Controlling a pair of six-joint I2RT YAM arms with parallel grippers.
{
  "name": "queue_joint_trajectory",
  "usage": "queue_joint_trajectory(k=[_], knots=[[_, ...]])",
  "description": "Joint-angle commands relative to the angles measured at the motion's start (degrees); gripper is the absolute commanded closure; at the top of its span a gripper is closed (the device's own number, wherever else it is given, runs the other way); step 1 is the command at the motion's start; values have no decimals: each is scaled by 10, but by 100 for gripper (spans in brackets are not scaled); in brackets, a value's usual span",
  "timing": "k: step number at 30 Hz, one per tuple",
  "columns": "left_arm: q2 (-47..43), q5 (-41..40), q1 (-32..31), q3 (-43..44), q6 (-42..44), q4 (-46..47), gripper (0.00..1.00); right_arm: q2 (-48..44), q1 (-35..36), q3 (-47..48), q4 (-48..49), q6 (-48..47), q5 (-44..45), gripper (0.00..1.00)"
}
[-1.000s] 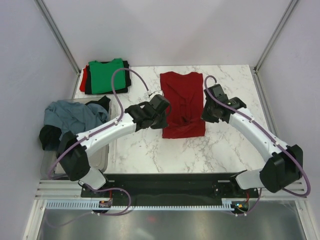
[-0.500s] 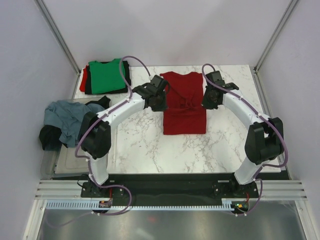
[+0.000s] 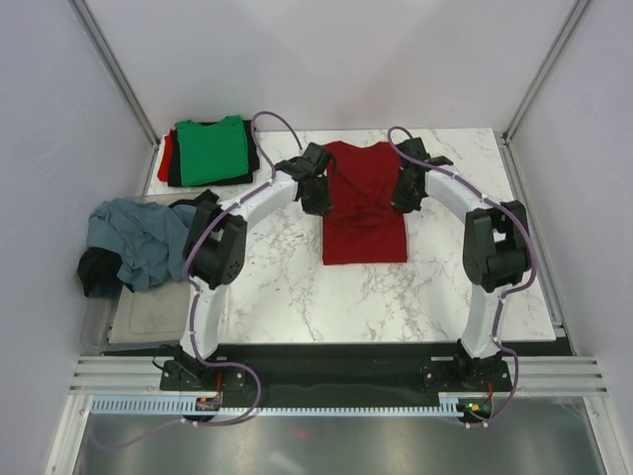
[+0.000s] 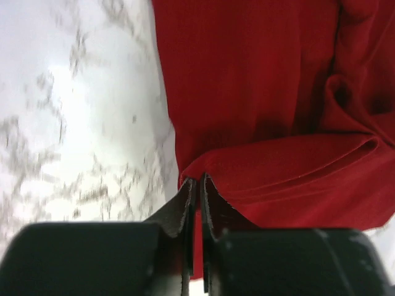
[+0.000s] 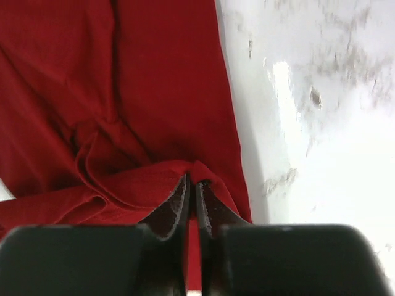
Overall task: Fold and stack the t-shirts
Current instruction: Fold the tshirt
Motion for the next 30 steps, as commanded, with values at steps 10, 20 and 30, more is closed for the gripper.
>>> queue_joint_trajectory(k=[10, 20, 30], knots=[[88, 100, 96, 318, 45, -111, 33, 105, -27, 374, -117, 12, -15, 31], [-133, 107, 59, -32, 20, -18, 33, -185, -8, -103, 19, -8, -43, 32], [-304, 129, 21, -353, -65, 109, 35, -260, -16, -320, 117, -22, -155, 35]])
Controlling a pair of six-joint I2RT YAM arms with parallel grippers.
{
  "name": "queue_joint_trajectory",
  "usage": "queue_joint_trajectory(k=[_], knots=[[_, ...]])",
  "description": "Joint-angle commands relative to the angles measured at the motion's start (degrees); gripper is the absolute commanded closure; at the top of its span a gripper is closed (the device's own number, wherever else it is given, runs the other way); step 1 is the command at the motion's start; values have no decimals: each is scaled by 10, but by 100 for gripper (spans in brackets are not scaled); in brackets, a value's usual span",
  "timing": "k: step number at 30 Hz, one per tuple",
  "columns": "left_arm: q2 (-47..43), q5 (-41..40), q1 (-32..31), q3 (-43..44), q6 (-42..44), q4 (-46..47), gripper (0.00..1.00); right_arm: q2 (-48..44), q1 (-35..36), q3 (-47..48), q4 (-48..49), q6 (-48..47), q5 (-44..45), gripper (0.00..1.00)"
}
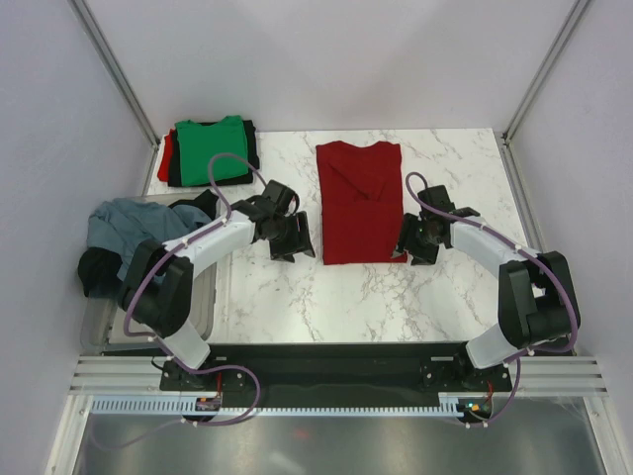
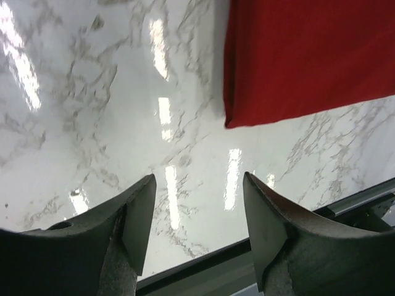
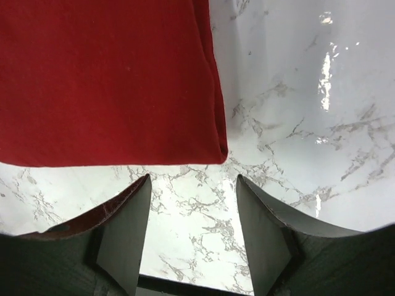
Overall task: Fold and stack the t-shirts
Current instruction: Fold the tshirt
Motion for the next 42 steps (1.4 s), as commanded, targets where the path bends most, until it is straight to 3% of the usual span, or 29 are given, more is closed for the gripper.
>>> queue_joint_trajectory(k=[1, 5, 14, 20, 33, 38, 42], knots=[[-70, 10, -10, -47, -44, 67, 35, -30, -6, -26, 82, -14, -29, 36], [-100, 1, -23, -88, -62, 73, 35, -10, -13, -44, 115, -20, -27, 40], [-108, -16, -50, -122, -84, 114, 35, 11, -34, -110, 189, -28, -49, 63], [-58, -50, -77, -120, -94, 184, 39, 18, -35, -134, 210, -28, -76, 99], [65, -99, -90, -87, -88, 257, 36, 16, -35, -148, 211, -35, -113, 100], [68, -134, -90, -102, -96, 278, 42, 22, -35, -151, 208, -43, -108, 100], [67, -136, -90, -110, -100, 283, 53, 31, -37, -152, 210, -43, -108, 100]])
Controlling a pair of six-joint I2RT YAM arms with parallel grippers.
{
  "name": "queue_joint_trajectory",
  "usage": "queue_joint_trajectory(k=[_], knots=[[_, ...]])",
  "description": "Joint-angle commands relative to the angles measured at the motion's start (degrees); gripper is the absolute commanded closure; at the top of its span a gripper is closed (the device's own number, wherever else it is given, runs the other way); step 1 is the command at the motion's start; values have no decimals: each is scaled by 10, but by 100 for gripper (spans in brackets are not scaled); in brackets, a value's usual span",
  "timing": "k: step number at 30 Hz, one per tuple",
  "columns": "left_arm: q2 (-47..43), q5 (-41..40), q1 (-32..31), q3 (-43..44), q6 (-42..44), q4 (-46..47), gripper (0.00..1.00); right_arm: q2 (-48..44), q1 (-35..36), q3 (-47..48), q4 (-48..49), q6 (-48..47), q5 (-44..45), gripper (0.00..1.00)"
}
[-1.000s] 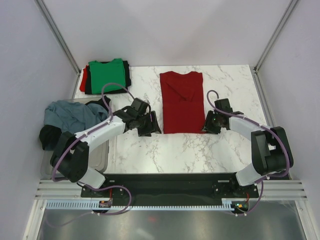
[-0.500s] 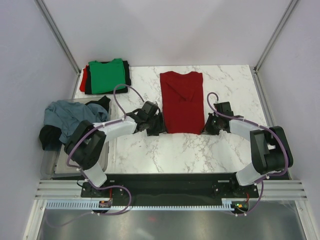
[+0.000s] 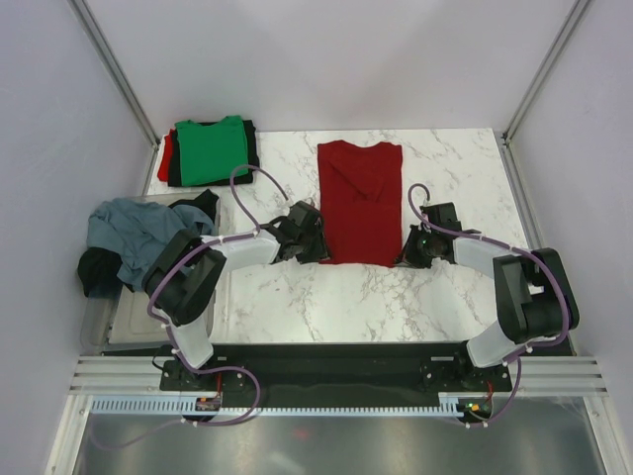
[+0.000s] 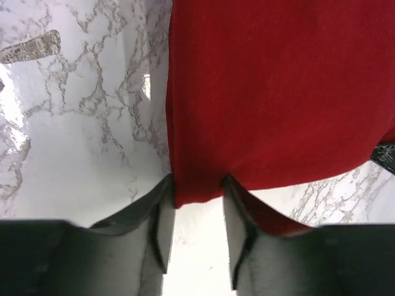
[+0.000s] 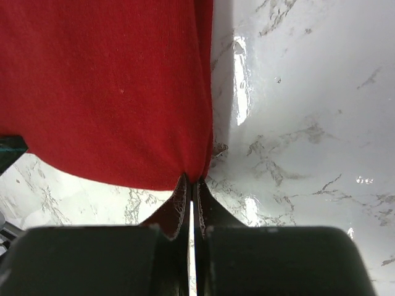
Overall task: Fold and stack the t-shirts
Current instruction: Fold the tshirt
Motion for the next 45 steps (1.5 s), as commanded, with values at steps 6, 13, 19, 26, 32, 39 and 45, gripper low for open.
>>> queue_joint_trajectory(k=[6, 13, 19, 26, 32, 39, 45], knots=[[-5, -33, -7, -46, -40, 51, 73, 22, -1, -10, -10, -13, 3, 100], [-8, -12, -17, -50, -34, 65, 98, 4, 0, -18, -14, -5, 2, 100], [-73, -16, -54, -25, -31, -28, 98, -84, -1, -23, -72, 11, 0, 100], [-199, 11, -117, -53, -87, -116, 98, -245, -1, -9, -254, 26, 22, 100], [-287, 40, -151, -33, -115, -214, 98, -356, 0, 62, -387, 49, 28, 100], [-339, 8, -151, 61, -105, -337, 96, -340, 0, 193, -448, 48, 30, 100], [-319, 10, -109, 88, -95, -348, 94, -261, 0, 260, -437, 30, 49, 100]])
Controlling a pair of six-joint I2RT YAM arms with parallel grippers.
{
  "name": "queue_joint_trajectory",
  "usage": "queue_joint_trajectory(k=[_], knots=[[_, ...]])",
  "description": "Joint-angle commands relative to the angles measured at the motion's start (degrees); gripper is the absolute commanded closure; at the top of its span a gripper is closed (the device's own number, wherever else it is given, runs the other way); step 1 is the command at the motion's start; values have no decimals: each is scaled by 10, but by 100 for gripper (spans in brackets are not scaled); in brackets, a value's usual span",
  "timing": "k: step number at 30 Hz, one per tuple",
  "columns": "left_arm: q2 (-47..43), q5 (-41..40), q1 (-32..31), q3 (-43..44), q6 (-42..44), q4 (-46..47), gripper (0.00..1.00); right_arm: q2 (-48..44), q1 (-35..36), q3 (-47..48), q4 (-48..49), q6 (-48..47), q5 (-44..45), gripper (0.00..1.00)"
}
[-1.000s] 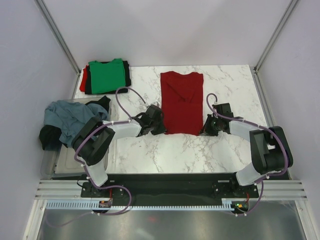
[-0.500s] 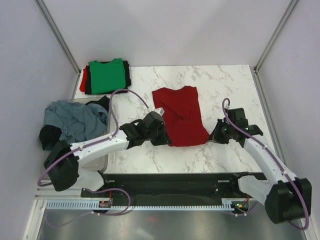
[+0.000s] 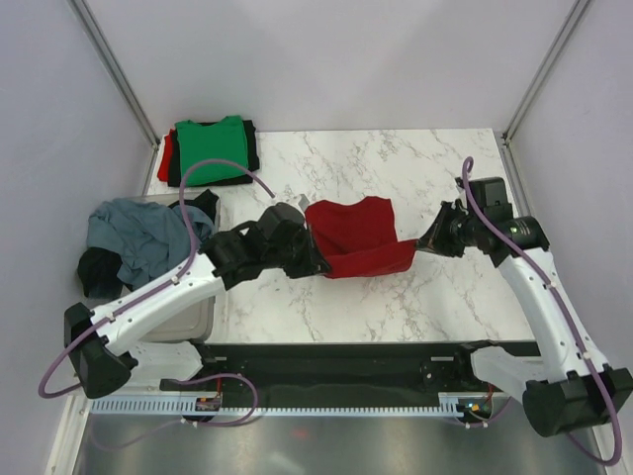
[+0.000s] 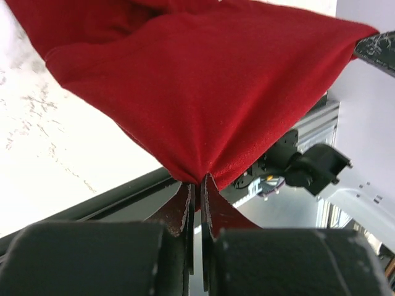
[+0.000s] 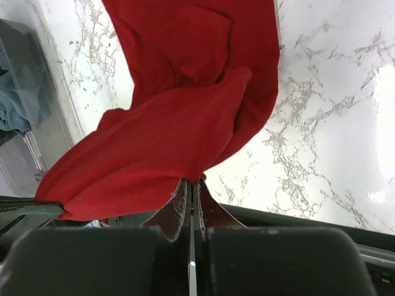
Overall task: Fold and stack the t-shirts
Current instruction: Fold the tshirt
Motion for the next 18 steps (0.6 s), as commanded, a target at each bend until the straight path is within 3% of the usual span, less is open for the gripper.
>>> queue_joint_trajectory(k=[1, 12, 18], knots=[[13, -2, 39, 18, 3, -42, 94, 51, 0, 47, 4, -15, 30, 100], [96, 109, 163, 38, 37, 8, 94, 205, -2, 139, 36, -35, 46, 100], [190, 184, 232, 74, 64, 36, 93, 313, 0, 198, 64, -33, 48, 100]])
